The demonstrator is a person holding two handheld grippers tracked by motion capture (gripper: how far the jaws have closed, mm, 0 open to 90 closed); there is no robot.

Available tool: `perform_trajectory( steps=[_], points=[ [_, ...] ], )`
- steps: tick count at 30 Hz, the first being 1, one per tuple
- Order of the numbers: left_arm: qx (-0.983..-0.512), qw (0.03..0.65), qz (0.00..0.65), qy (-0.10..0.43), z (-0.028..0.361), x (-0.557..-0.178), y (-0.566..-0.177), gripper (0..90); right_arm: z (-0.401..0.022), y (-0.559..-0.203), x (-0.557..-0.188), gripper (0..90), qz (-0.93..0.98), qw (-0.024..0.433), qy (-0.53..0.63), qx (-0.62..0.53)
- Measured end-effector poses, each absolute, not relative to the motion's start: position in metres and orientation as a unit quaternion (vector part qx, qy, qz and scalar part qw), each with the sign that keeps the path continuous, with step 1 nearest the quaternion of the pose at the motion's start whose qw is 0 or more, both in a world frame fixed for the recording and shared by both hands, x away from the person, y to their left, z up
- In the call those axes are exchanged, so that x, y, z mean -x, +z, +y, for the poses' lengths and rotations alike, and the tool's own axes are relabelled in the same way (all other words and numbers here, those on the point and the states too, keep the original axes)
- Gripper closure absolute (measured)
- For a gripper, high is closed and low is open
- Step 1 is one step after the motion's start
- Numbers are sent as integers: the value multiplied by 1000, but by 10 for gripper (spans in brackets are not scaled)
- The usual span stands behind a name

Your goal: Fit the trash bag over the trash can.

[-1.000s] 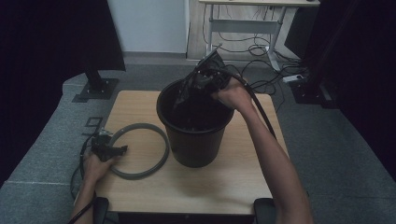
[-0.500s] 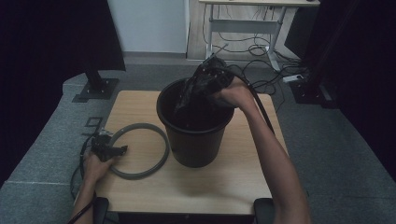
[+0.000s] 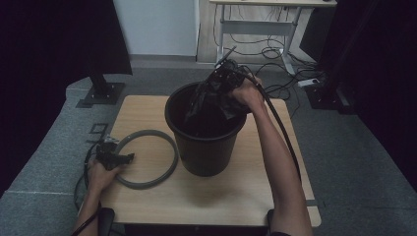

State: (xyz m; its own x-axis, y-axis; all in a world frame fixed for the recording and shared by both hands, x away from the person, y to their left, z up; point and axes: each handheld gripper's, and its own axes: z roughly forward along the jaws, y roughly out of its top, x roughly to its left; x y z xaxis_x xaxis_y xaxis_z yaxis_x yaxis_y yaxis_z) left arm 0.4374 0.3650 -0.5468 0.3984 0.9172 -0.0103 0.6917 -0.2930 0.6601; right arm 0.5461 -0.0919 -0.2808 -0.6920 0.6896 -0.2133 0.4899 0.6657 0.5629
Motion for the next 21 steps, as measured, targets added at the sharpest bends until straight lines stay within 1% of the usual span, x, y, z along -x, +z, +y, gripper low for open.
perform_trajectory(
  steps=[4,6,8,9,11,12,14,18,19,21],
  points=[
    [-782,298,514,189,365,-438,-547,0,-91,-296,-554,565,896,183,223,-338],
    [-782,298,514,189,365,-438,-547,0,-90,-301,-555,584,899,185,210,-337],
    [-782,298,514,189,365,-438,-547,0,-93,-302,-556,593,901,176,205,-339],
    [-782,298,514,189,365,-438,-547,0,-95,-300,-557,571,900,170,208,-342],
    [-782,298,513,189,365,-438,-547,0,-98,-295,-557,436,896,169,221,-347],
    [-782,298,514,189,365,-438,-547,0,-99,-291,-557,412,894,164,226,-350],
    [-782,298,514,189,365,-438,-547,0,-99,-283,-556,372,891,178,231,-347],
    [-782,298,513,189,365,-438,-547,0,-93,-267,-558,363,888,190,254,-333],
    [-782,298,513,189,365,-438,-547,0,-90,-265,-559,373,889,191,260,-326],
    [-782,298,513,189,365,-438,-547,0,-84,-265,-562,428,892,184,264,-318]
  ],
)
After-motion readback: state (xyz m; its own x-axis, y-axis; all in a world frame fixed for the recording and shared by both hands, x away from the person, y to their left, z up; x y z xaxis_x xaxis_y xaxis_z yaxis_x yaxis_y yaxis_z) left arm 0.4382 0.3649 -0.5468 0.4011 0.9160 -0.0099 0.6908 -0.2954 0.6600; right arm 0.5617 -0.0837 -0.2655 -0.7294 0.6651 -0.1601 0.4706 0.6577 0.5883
